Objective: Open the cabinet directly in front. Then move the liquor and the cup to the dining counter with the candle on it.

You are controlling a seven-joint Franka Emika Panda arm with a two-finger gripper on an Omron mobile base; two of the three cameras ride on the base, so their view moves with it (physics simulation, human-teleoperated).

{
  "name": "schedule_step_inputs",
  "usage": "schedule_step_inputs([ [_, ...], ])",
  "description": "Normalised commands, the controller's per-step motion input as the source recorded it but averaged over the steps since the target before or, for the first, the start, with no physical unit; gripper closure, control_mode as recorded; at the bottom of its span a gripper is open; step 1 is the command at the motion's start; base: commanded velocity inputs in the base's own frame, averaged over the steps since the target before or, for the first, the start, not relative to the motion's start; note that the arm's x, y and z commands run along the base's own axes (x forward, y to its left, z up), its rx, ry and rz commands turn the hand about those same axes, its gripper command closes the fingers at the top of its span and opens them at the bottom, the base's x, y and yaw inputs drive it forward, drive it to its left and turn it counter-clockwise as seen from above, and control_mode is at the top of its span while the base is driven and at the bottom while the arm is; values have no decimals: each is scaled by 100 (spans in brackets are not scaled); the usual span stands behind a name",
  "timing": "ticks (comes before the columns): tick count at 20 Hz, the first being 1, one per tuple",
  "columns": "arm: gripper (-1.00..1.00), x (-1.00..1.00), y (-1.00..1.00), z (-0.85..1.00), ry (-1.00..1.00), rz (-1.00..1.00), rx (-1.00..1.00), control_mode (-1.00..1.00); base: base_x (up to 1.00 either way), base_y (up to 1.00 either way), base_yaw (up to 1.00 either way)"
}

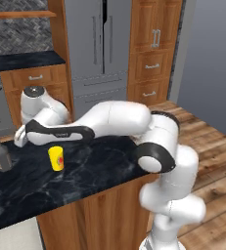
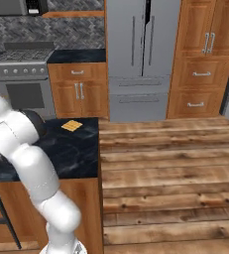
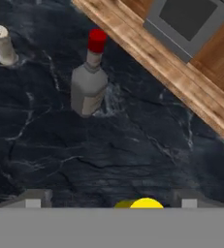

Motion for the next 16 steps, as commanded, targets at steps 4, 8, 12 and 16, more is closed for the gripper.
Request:
schedule_step_inputs([
  [4, -100, -100, -100, 38, -27, 0, 23, -100, 0, 0, 0],
  [8, -100, -100, -100, 0, -13, 0, 28, -100, 0, 0, 0],
  [12, -100, -100, -100, 0, -3, 0, 24, -100, 0, 0, 0],
  [16, -100, -100, -100, -25, -7, 0, 22, -100, 0, 0, 0],
])
